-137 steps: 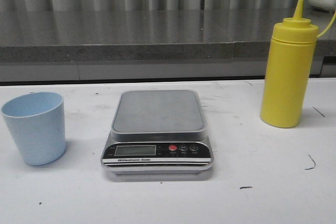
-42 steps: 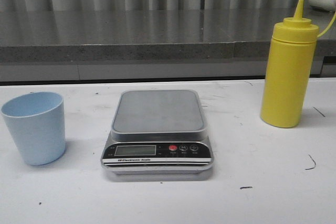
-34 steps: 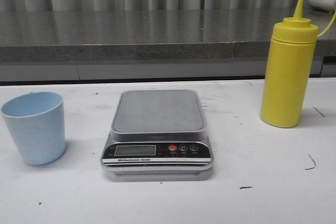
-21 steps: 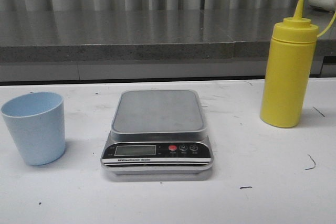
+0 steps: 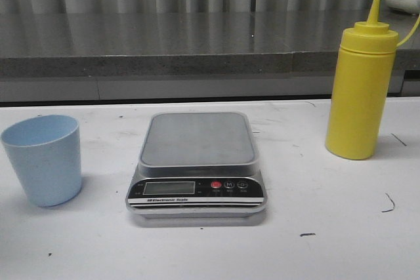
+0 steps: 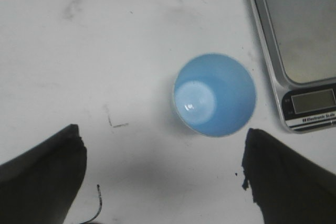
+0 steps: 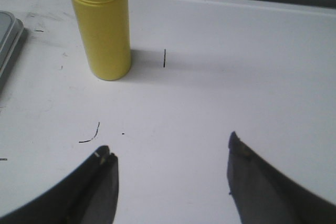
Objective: Pour seasoning into cup on scale with both arms
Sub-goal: 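Lower the left gripper into the light blue cup and grasp its rim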
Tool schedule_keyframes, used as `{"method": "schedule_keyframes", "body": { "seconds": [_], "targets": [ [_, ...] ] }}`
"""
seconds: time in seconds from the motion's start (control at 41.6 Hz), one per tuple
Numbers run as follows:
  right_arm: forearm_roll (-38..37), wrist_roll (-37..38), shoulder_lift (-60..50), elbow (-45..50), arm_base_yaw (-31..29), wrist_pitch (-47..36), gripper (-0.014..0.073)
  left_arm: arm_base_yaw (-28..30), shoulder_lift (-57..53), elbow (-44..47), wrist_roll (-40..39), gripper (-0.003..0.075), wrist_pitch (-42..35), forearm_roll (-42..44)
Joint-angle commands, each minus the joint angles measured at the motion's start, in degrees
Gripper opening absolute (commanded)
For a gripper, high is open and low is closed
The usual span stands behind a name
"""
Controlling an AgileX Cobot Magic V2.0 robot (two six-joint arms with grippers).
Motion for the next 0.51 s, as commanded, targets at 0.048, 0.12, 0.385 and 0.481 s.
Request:
{"method": "schedule_keyframes", "body": {
  "seconds": [0.048, 0.12, 0.385, 0.481],
  "targets": [
    [-0.86, -0.81, 0.53, -1.91, -0.16, -3.67, 0.0476, -4.08, 5.31, -3.08, 0.19, 0.0587, -2.29, -0.59],
    [-0.86, -0.81, 0.53, -1.91, -0.16, -3.67, 0.0476, -5.48, 8.56, -4.02, -0.01, 0.0587, -2.47, 0.90],
    [-0.86, -0.81, 0.53, -1.91, -0.16, -3.67, 0.0476, -5.90, 18.96, -8.25, -0.58, 0.0586, -2.93, 3.46],
    [-0.86, -0.81, 0.53, -1.91, -0.16, -3.67, 0.0476, -5.90, 21.47, -9.45, -1.44, 0.0586, -3.30, 4.41]
  ]
}}
